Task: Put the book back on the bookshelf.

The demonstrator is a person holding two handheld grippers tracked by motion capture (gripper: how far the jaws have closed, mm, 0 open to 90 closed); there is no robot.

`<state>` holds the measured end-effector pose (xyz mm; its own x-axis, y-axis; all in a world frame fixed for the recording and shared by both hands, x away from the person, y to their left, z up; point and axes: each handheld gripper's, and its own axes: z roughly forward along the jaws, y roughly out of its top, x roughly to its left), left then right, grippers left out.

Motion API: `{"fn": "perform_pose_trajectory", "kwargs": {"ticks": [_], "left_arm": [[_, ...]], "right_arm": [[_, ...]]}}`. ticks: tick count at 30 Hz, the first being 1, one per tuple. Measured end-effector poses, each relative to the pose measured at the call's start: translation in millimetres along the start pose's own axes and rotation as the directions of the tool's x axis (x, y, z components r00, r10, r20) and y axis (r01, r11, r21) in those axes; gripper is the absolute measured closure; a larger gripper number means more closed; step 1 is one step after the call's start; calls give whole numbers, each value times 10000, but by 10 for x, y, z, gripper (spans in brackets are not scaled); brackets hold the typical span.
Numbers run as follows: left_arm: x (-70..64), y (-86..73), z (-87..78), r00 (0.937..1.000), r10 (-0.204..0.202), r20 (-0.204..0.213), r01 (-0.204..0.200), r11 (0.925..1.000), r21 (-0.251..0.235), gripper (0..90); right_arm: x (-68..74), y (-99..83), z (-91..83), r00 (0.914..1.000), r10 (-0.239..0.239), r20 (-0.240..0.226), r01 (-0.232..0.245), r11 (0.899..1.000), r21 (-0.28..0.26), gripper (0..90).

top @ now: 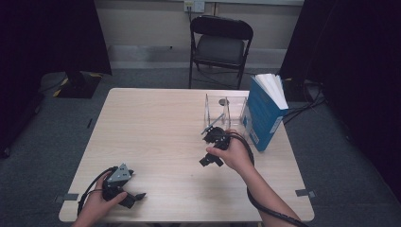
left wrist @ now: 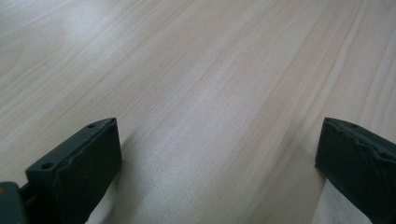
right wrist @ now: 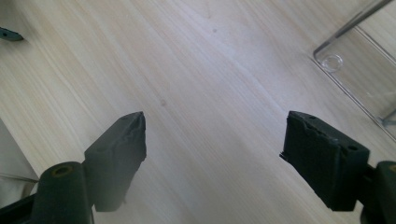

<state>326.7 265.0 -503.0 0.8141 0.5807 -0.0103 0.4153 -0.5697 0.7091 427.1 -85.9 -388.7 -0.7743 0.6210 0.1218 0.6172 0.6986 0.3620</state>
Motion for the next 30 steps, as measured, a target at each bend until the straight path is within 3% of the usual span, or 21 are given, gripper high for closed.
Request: {"fn": "perform_pose_trajectory", "kwargs": {"ticks": [30], "left_arm": [[-2,1,-1,10000,-1,-43,1,10000,21,0]], "right_arm": [[242,134,306,9961,-764,-450,772,9969,169,191]]}}
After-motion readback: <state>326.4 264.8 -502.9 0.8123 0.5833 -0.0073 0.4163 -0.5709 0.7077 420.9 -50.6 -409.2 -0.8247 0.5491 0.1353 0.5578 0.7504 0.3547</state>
